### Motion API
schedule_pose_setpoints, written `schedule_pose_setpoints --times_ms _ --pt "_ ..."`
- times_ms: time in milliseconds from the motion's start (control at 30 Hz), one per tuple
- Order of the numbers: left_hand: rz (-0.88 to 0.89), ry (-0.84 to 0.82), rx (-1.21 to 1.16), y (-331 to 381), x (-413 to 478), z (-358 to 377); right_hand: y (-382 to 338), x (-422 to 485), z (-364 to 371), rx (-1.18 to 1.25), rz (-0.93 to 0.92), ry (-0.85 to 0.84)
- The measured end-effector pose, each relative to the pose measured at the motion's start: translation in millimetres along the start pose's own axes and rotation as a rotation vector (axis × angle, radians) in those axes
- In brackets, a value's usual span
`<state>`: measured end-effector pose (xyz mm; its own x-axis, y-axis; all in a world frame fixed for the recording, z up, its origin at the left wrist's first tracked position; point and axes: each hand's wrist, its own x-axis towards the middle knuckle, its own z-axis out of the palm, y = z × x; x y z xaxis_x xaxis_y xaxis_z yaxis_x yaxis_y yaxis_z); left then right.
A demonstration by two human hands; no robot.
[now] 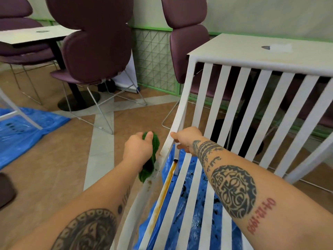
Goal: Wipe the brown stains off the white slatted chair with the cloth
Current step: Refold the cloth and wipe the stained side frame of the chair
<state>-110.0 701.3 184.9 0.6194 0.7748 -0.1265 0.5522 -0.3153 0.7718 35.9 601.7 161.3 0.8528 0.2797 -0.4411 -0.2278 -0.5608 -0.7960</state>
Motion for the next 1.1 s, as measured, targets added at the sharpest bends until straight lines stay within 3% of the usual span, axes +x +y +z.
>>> schedule_pose_setpoints --times_ms 167,300,633,800,933,1033,1100 --pt "0.154 -0.323 0.071 20.8 0.9 18.5 6.3 1.6 -5.1 0.094 0.088 -0.095" --pt "0.229 -0.296 0.265 14.6 1.3 29.6 8.7 0.5 -8.1 0.166 0.175 -0.154" --pt "0.232 -0.401 0.66 13.0 -38.7 -2.3 1.0 -20.1 0.8 0.142 0.117 0.005" --pt "0.127 -0.48 0.609 8.4 -61.0 -30.0 16.3 -62.1 -20.0 0.106 0.105 0.022" --pt "0.112 -0.554 0.617 0.2 -75.5 -58.3 25.9 -94.0 -28.0 0.089 -0.004 -0.003" --pt "0.121 -0.4 0.507 -6.3 -80.0 -74.5 28.5 -119.1 -25.3 0.104 -0.161 0.001" --pt "0.09 -0.24 0.221 -5.7 -80.5 -78.6 27.0 -132.6 -18.8 0.113 -0.259 -0.014"
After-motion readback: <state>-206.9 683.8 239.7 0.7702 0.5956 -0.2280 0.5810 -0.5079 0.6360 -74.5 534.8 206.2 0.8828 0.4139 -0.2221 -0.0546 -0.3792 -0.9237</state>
